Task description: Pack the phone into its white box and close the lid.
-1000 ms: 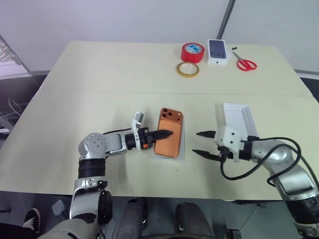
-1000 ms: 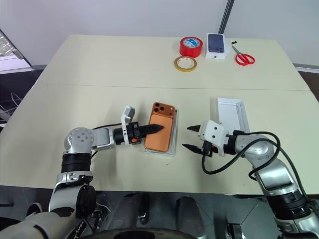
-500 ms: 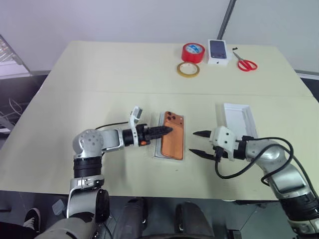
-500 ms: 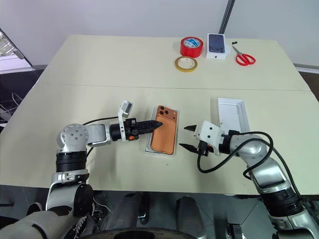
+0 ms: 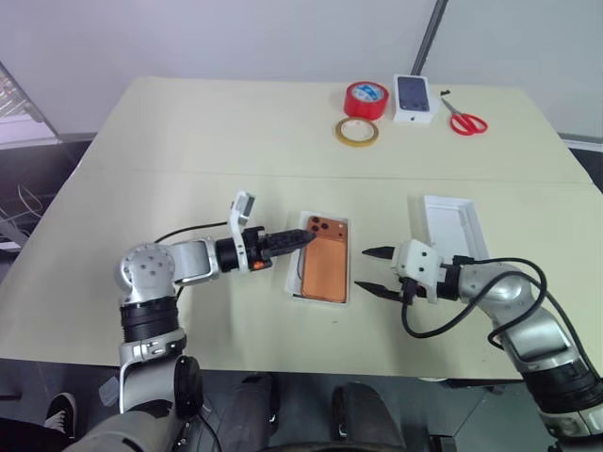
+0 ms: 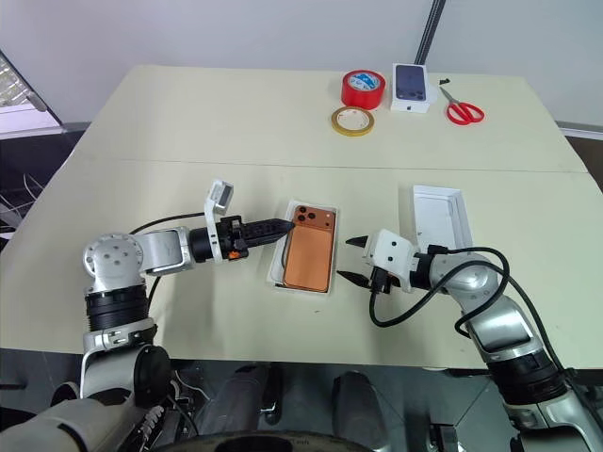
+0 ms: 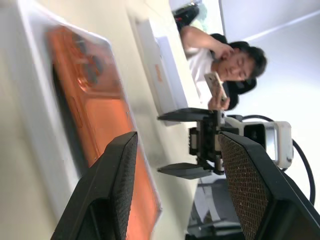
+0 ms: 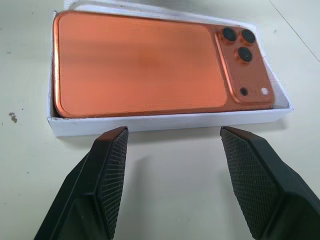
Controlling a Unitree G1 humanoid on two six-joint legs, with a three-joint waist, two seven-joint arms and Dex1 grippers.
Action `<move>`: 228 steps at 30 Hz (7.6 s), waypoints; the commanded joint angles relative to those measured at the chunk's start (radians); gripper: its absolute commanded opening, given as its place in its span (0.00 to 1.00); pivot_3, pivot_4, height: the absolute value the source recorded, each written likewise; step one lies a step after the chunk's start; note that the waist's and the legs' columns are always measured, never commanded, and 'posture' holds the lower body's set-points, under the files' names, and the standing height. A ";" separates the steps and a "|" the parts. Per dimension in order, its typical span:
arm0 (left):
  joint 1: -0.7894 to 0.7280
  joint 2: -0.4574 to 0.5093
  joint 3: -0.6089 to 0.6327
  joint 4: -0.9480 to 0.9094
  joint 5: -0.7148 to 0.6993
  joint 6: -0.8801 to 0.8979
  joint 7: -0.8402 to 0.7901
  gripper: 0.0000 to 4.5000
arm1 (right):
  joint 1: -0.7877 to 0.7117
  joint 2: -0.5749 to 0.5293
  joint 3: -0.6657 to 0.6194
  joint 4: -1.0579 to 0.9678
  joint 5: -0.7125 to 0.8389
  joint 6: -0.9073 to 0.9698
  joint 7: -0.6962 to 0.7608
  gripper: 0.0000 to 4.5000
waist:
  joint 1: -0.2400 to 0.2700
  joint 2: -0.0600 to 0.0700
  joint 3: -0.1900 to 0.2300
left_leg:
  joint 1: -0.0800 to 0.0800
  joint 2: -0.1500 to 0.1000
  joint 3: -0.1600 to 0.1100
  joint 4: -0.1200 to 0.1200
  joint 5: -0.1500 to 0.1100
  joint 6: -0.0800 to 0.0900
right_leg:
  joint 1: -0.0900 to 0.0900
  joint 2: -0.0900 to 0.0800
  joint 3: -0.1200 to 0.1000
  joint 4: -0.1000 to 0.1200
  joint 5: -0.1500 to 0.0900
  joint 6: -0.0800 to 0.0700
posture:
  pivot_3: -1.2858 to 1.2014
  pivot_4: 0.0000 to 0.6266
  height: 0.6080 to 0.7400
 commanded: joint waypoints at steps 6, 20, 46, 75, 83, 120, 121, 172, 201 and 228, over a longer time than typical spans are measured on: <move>0.023 0.051 0.015 -0.032 -0.030 -0.010 -0.021 0.59 | -0.026 0.011 0.002 0.000 -0.001 -0.020 -0.003 0.68 | 0.000 0.000 0.000 | 0.000 0.000 0.000 0.000 0.000 0.000 | 0.000 0.000 0.000 0.000 0.000 0.000 | 0.52 0.24 0.91; 0.081 0.161 -0.129 -0.056 0.046 -0.185 -0.112 0.60 | -0.137 0.149 -0.002 -0.063 0.108 0.107 -0.077 0.57 | -0.005 0.000 0.000 | 0.000 0.000 0.000 -0.001 0.000 0.000 | -0.001 -0.001 0.000 0.000 0.000 0.000 | 0.52 0.24 0.91; 0.074 0.151 -0.258 -0.035 0.159 -0.335 -0.163 0.20 | -0.178 0.219 0.101 0.008 -0.001 0.052 -0.118 0.00 | -0.007 0.001 0.000 | 0.000 0.000 0.000 -0.002 -0.002 0.004 | -0.002 -0.001 0.000 0.000 0.000 0.000 | 0.52 0.24 0.91; 0.050 0.059 -0.231 -0.024 0.117 -0.152 -0.087 0.01 | -0.185 0.217 0.102 0.032 -0.013 0.033 -0.134 0.00 | -0.005 0.000 0.000 | 0.000 0.000 0.000 -0.002 -0.002 0.004 | -0.002 0.000 0.000 0.000 0.000 0.000 | 0.52 0.24 0.91; 0.066 0.035 -0.267 -0.045 0.139 -0.151 -0.077 0.01 | -0.180 0.218 0.103 0.029 -0.014 0.033 -0.135 0.00 | -0.003 0.001 0.000 | 0.000 0.000 0.000 -0.002 -0.002 0.003 | -0.002 0.000 0.000 0.000 0.000 0.000 | 0.52 0.24 0.91; 0.113 0.151 -0.293 -0.146 0.121 -0.192 -0.138 0.83 | -0.183 0.235 0.191 0.083 -0.168 -0.020 -0.126 0.00 | -0.008 0.001 -0.001 | 0.001 0.000 0.000 -0.002 -0.003 0.004 | -0.001 -0.001 0.000 0.000 0.000 -0.001 | 0.52 0.24 0.91; 0.114 0.162 -0.287 -0.149 0.112 -0.181 -0.139 0.83 | -0.181 0.229 0.193 0.084 -0.173 -0.023 -0.124 0.00 | -0.009 0.001 -0.001 | 0.001 0.000 0.000 -0.003 -0.002 0.004 | -0.001 -0.001 0.000 0.000 0.000 -0.001 | 0.52 0.24 0.91; 0.125 0.241 -0.481 -0.059 0.427 -0.617 -0.294 0.83 | 0.080 0.021 -0.007 -0.179 0.084 0.116 -0.018 0.00 | 0.001 0.002 -0.001 | 0.000 0.001 0.000 -0.004 -0.004 0.006 | -0.001 -0.003 0.001 -0.002 -0.002 -0.004 | 0.52 0.24 0.91; 0.137 0.285 -0.624 -0.067 0.605 -0.788 -0.341 0.00 | 0.079 -0.045 -0.120 -0.043 0.032 0.072 -0.058 0.00 | 0.000 0.002 -0.001 | 0.000 0.001 0.000 -0.004 -0.004 0.006 | -0.001 -0.002 0.001 -0.003 -0.002 -0.004 | 0.52 0.24 0.91; -0.198 -0.175 -0.768 0.435 0.791 -0.930 -0.450 0.00 | 0.057 -0.111 -0.126 0.111 -0.097 -0.045 -0.024 0.00 | 0.028 0.003 -0.002 | 0.000 -0.005 0.000 0.005 -0.008 0.014 | 0.007 -0.007 -0.001 -0.006 -0.001 -0.002 | 0.52 0.24 0.91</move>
